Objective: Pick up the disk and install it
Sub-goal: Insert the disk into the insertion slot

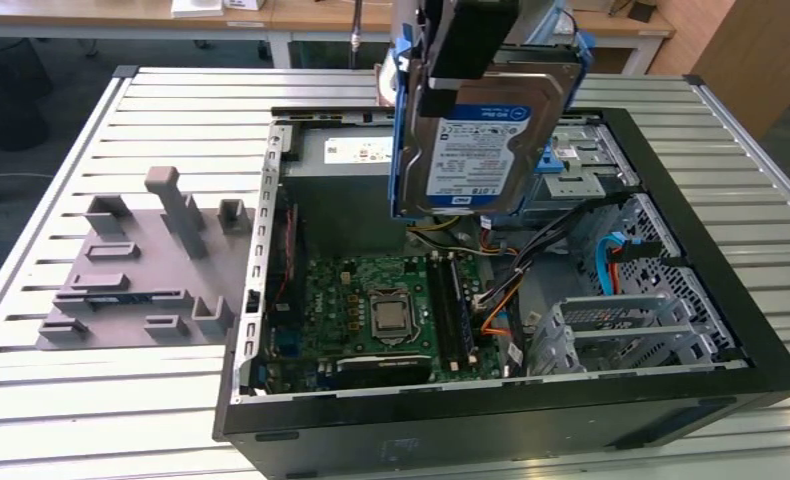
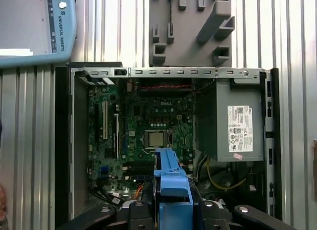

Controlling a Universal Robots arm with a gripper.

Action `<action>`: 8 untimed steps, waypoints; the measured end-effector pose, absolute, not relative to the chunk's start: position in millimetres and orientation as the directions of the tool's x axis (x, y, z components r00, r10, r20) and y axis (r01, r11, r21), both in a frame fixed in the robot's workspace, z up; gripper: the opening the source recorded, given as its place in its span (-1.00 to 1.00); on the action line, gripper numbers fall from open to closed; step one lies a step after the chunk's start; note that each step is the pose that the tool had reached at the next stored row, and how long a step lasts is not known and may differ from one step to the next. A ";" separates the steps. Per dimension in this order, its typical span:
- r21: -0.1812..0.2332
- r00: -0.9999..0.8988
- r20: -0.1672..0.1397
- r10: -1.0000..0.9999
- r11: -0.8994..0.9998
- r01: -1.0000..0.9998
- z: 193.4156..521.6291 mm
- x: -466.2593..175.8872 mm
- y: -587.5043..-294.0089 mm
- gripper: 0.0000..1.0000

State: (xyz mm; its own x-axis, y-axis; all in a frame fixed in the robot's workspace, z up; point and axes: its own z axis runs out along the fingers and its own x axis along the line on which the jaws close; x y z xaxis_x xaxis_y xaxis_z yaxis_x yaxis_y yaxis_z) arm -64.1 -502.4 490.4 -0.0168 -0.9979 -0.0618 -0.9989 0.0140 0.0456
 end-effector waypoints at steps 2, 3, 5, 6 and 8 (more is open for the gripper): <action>0.046 -0.017 -0.062 -0.998 0.014 -0.999 488.7 -59.7 -503.0 -0.26; 0.046 -0.017 -0.062 -0.998 0.014 -0.999 487.9 -57.9 -503.5 -0.26; 0.046 -0.017 -0.062 -0.998 0.014 -0.999 486.5 -54.8 -504.7 -0.26; 0.046 -0.017 -0.062 -0.998 0.014 -0.999 485.8 -53.6 -505.5 -0.26; 0.046 -0.017 -0.062 -0.998 0.014 -0.999 484.3 -51.8 -508.2 -0.26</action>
State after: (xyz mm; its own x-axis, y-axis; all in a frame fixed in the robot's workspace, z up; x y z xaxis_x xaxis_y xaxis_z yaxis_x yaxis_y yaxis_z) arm -51.8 -508.2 484.3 -0.0169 -0.9980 -0.0615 -0.9989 0.0141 0.0457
